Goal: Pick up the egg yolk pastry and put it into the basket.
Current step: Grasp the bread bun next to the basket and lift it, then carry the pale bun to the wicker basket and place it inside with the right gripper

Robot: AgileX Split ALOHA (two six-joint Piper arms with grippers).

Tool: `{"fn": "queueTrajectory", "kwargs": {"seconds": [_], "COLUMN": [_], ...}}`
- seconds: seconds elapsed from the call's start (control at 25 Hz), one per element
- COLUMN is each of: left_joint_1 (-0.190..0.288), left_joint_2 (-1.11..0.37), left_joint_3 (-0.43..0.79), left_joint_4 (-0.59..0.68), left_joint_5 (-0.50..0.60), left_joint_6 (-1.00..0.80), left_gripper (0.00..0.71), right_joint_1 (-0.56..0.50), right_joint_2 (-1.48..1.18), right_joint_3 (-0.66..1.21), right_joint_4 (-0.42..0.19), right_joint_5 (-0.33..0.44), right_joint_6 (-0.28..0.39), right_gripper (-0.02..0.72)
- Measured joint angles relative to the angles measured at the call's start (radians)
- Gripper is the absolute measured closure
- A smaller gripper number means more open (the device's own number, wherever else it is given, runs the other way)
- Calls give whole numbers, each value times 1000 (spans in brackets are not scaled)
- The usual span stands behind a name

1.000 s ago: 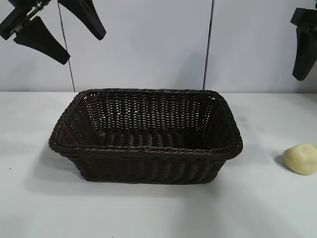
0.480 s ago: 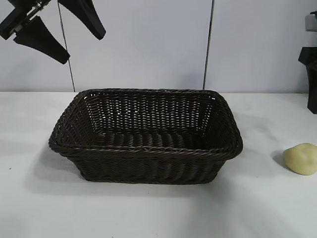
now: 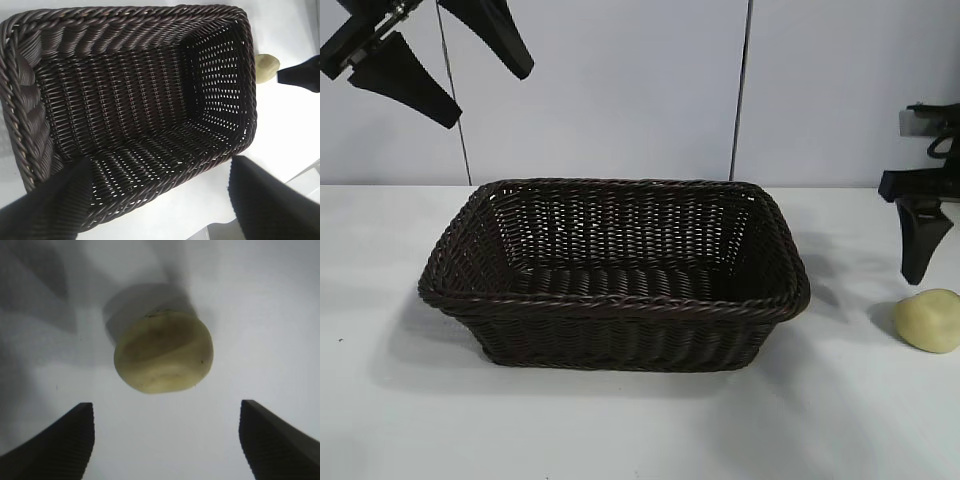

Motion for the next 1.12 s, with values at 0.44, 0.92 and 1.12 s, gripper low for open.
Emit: {"fn": "queueTrajectory", "kwargs": {"seconds": [0.44, 0.92, 1.12], "left_joint_1": [0, 0, 0], "left_joint_2": [0, 0, 0], "left_joint_3": [0, 0, 0], "left_joint_4": [0, 0, 0], "left_joint_5": [0, 1, 1], "left_joint_6": [0, 1, 1], "left_gripper": [160, 160, 160], "right_joint_1": [0, 0, 0], "right_joint_2": [6, -142, -212], "right_joint_3": [-7, -203, -286], "right_joint_4": [-3, 45, 96], "right_joint_5": [2, 194, 229], "right_joint_6": [12, -29, -41], "right_gripper": [555, 557, 561]}}
